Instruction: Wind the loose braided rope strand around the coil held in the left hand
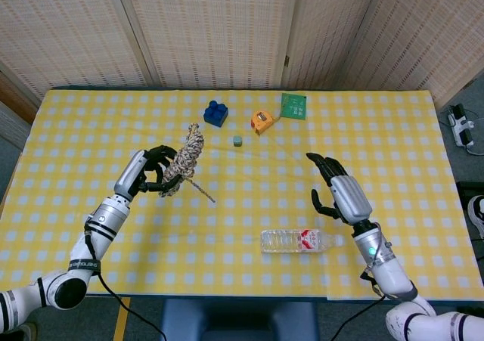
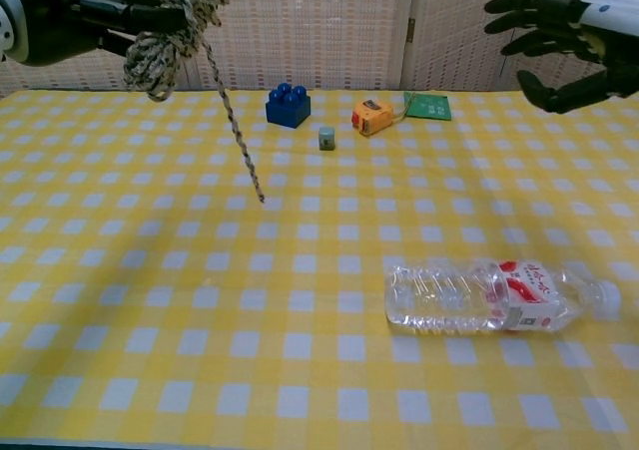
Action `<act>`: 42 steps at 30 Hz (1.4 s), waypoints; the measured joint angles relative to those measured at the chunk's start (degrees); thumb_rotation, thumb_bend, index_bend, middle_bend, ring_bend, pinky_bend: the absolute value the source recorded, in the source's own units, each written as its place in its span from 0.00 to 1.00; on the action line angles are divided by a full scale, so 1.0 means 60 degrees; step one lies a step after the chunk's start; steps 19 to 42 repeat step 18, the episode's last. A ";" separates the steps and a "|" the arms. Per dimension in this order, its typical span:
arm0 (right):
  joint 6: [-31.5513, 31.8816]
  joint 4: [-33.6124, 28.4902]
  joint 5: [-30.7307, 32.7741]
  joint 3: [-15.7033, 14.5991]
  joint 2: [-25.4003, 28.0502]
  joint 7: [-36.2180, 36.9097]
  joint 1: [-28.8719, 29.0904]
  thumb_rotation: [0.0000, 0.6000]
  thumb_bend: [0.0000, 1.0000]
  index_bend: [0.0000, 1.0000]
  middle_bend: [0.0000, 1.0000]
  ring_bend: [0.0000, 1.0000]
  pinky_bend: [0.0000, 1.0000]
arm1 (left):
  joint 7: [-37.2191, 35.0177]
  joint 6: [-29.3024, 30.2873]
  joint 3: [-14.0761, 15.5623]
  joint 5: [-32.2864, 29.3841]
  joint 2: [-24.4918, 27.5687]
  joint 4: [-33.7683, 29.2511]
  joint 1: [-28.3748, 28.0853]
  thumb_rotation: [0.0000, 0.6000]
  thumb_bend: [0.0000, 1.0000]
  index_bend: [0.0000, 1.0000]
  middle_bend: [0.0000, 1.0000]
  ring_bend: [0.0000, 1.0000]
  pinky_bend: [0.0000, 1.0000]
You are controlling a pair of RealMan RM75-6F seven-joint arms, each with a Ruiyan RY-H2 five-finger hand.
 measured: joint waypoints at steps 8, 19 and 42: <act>0.2050 -0.0172 -0.0905 -0.1191 0.0863 -0.1068 -0.1840 1.00 0.64 0.00 0.09 0.10 0.08 | 0.0117 0.0398 0.0230 0.0337 -0.0135 0.0158 -0.0021 1.00 0.61 0.70 0.70 0.69 0.75; 0.3403 0.0269 -0.1623 -0.1854 0.0998 -0.0275 -0.3257 1.00 0.64 0.00 0.08 0.09 0.08 | 0.0180 0.0671 0.0403 0.0608 -0.0108 0.0040 -0.0026 1.00 0.61 0.70 0.70 0.69 0.75; 0.3403 0.0269 -0.1623 -0.1854 0.0998 -0.0275 -0.3257 1.00 0.64 0.00 0.08 0.09 0.08 | 0.0180 0.0671 0.0403 0.0608 -0.0108 0.0040 -0.0026 1.00 0.61 0.70 0.70 0.69 0.75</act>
